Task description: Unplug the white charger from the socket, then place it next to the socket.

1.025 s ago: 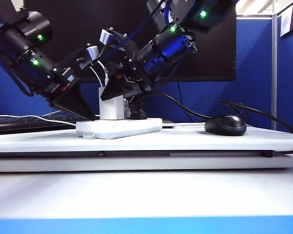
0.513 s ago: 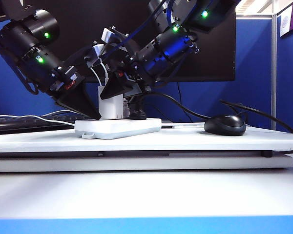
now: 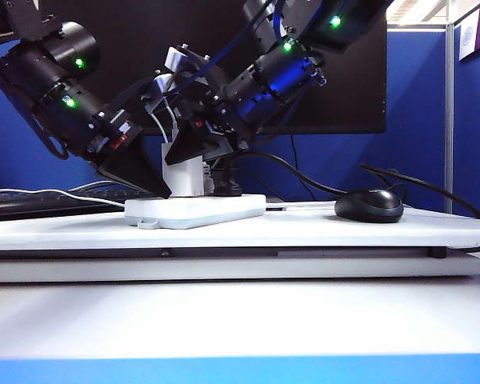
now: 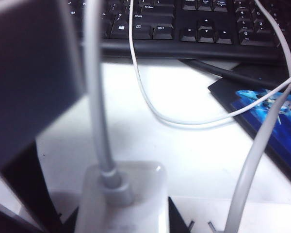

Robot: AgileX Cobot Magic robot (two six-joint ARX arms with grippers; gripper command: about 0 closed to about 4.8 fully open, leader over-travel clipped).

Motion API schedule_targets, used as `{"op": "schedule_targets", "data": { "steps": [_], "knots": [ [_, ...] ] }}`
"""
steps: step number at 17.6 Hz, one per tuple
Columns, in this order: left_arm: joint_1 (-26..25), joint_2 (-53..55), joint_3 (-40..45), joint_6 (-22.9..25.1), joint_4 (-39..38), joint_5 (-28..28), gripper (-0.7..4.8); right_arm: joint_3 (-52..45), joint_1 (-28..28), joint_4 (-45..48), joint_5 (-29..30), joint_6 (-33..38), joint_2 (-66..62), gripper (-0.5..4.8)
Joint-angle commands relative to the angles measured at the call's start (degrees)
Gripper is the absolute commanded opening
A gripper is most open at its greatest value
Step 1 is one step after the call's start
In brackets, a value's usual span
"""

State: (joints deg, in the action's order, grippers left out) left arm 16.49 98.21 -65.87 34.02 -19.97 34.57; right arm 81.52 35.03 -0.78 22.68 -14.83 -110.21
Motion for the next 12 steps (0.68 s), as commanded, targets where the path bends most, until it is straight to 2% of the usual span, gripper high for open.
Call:
{"op": "schedule_targets", "data": {
  "steps": [1,5,8,11,12],
  "knots": [
    [0.2,0.7,0.4,0.0,-2.3,-1.5,-0.06,0.8,0.9,5.2,2.6,0.7,1.4,0.0],
    [0.2,0.8,0.4,0.0,-2.2,-1.5,-0.06,0.8,0.9,5.7,1.5,-0.5,2.3,0.0],
    [0.2,0.8,0.4,0.0,-2.3,-1.5,-0.06,0.8,0.1,7.2,5.1,4.9,2.3,0.0],
    [0.2,0.8,0.4,-0.2,-2.2,-1.5,-0.06,0.8,0.0,7.0,1.3,0.6,2.8,0.0],
    [0.2,0.8,0.4,-0.2,-2.2,-1.5,-0.06,0.8,0.0,7.4,2.1,1.4,2.8,0.0]
  ]
}}
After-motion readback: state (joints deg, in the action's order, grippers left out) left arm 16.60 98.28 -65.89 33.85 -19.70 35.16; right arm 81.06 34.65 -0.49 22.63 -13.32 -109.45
